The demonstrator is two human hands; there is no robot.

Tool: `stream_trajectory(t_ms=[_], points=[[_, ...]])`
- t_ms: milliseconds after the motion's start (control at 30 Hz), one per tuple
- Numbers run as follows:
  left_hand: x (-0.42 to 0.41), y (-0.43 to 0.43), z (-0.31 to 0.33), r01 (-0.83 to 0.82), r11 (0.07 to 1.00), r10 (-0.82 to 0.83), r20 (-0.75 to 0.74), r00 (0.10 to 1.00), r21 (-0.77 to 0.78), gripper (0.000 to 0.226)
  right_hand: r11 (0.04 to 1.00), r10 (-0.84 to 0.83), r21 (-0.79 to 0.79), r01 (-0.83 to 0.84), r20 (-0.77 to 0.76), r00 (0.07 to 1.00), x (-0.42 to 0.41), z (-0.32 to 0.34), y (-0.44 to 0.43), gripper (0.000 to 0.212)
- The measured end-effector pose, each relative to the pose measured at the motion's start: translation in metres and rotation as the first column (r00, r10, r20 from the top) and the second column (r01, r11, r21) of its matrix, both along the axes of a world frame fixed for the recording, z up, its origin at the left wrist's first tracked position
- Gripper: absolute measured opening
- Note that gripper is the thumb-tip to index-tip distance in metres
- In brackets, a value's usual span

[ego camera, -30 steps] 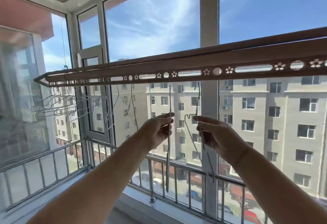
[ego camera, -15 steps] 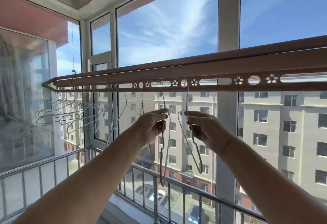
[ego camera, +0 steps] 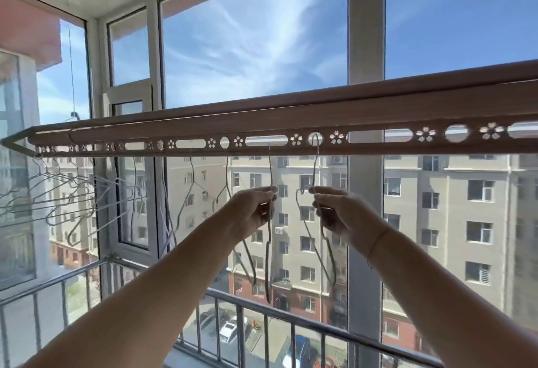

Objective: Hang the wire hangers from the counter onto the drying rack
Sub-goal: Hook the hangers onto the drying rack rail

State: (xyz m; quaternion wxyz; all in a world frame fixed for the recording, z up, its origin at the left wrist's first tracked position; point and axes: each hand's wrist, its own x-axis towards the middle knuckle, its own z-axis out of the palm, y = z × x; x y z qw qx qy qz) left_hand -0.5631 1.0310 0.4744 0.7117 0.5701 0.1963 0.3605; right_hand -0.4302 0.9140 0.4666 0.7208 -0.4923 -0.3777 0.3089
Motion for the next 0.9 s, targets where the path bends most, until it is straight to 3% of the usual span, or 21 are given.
stream_trajectory(t_ms=[433,600,767,900], points=[[-0.019,0.028,-0.019,0.171,0.985,-0.169,-0.053,0.984,0.032,0.020,0.987,-0.162,-0.023,0.161,-0.007,0.987,-0.017,-0.019,0.002,0.022],[-0.043,0.034,-0.029,0.118,0.992,-0.114,-0.086,0.990,0.041,0.031,0.966,-0.260,-0.009,0.260,-0.045,0.964,-0.020,-0.044,-0.015,0.027],[-0.065,0.032,-0.038,0.108,0.990,-0.084,-0.240,0.967,0.091,0.027,0.961,-0.275,-0.021,0.275,-0.123,0.953,-0.032,-0.071,-0.027,0.024],[-0.080,0.032,-0.054,0.074,0.995,-0.056,-0.228,0.972,0.071,0.025,0.957,-0.290,-0.052,0.285,-0.144,0.946,-0.040,-0.095,-0.033,0.023]])
